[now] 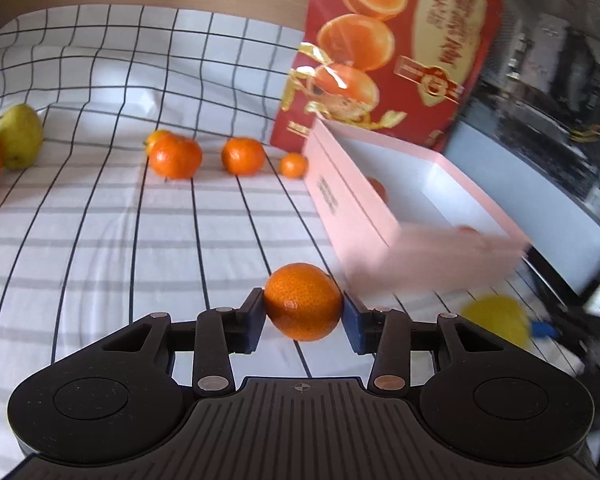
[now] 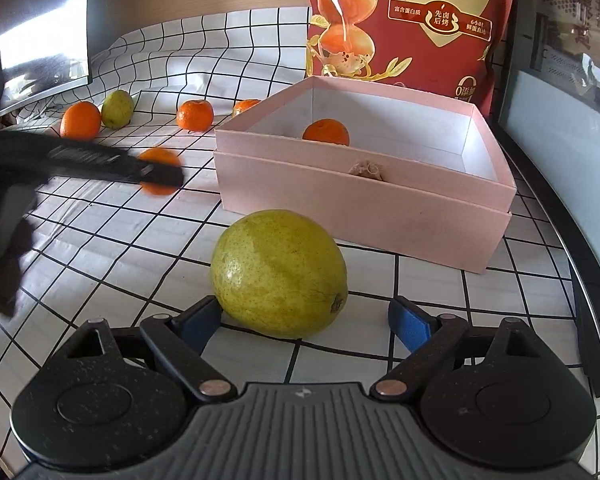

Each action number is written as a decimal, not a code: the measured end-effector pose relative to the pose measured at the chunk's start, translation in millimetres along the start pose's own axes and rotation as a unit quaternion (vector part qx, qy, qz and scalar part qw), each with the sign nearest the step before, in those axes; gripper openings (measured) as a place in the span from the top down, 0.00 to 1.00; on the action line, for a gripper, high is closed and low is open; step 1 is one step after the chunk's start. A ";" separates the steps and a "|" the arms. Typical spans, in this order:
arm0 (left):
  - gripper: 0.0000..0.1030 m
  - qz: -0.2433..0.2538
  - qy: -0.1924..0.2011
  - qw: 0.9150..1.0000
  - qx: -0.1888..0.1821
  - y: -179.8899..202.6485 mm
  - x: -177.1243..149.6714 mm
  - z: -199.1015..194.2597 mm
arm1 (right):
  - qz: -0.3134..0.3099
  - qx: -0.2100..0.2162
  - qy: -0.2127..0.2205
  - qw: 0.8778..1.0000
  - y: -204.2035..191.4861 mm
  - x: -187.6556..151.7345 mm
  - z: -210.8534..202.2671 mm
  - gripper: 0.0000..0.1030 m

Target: Organize fruits

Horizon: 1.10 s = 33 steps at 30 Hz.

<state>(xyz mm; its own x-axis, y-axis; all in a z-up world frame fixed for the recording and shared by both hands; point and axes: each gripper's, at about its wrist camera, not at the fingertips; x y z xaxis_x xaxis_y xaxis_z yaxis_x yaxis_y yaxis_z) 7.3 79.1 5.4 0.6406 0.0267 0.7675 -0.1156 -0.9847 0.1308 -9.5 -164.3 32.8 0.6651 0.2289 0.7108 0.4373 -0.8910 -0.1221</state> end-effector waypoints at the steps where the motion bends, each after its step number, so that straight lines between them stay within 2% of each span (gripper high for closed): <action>1: 0.55 0.001 0.001 1.000 -0.008 2.2 -6.6 -8.2 | 0.000 0.000 0.000 1.000 -0.3 -0.1 0.0 0.11; 5: 0.55 0.015 0.004 1.000 -0.023 14.3 -28.9 -28.6 | -0.001 -0.002 -0.002 1.000 -1.4 -0.3 1.0 0.09; 8: 0.55 0.025 -0.007 1.000 -0.014 22.6 -39.5 -28.3 | 0.001 0.000 -0.008 1.000 0.0 0.8 3.6 0.03; 10: 0.55 0.023 0.000 1.000 -0.009 24.3 -41.7 -28.5 | -0.003 0.005 -0.016 1.000 -0.4 1.8 5.5 0.00; 17: 0.55 -0.007 0.006 1.000 -0.014 21.0 -39.7 -21.1 | -0.006 0.011 -0.026 1.000 -0.2 2.3 3.9 0.00; 23: 0.55 -0.003 0.006 1.000 -0.013 22.3 -38.3 -18.3 | -0.012 0.014 -0.029 0.999 -0.1 1.4 2.2 0.00; 27: 0.56 0.001 0.008 1.000 -0.016 23.4 -38.6 -16.2 | -0.014 0.039 -0.026 0.999 0.7 -3.6 -7.1 0.01; 30: 0.56 0.006 0.010 1.000 -0.014 24.0 -39.0 -16.0 | 0.007 0.073 -0.015 0.997 8.0 -8.1 -20.4 0.05; 33: 0.55 0.011 0.013 1.000 -0.007 25.1 -40.2 -17.0 | 0.018 0.065 0.001 0.998 14.4 -6.8 -33.8 0.05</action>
<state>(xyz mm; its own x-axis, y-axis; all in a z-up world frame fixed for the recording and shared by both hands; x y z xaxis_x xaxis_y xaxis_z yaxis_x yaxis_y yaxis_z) -34.2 56.2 -11.5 0.6177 0.0107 0.7864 -0.1390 -0.9827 0.1225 -28.2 -191.9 49.6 0.6808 0.1975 0.7053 0.4881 -0.8404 -0.2357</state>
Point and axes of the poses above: each gripper's, at about its wrist camera, not at the fingertips, and z roughly the way its jaws point, y to its right, x to its top, and after that the axes turned 8 degrees about x, right-handed
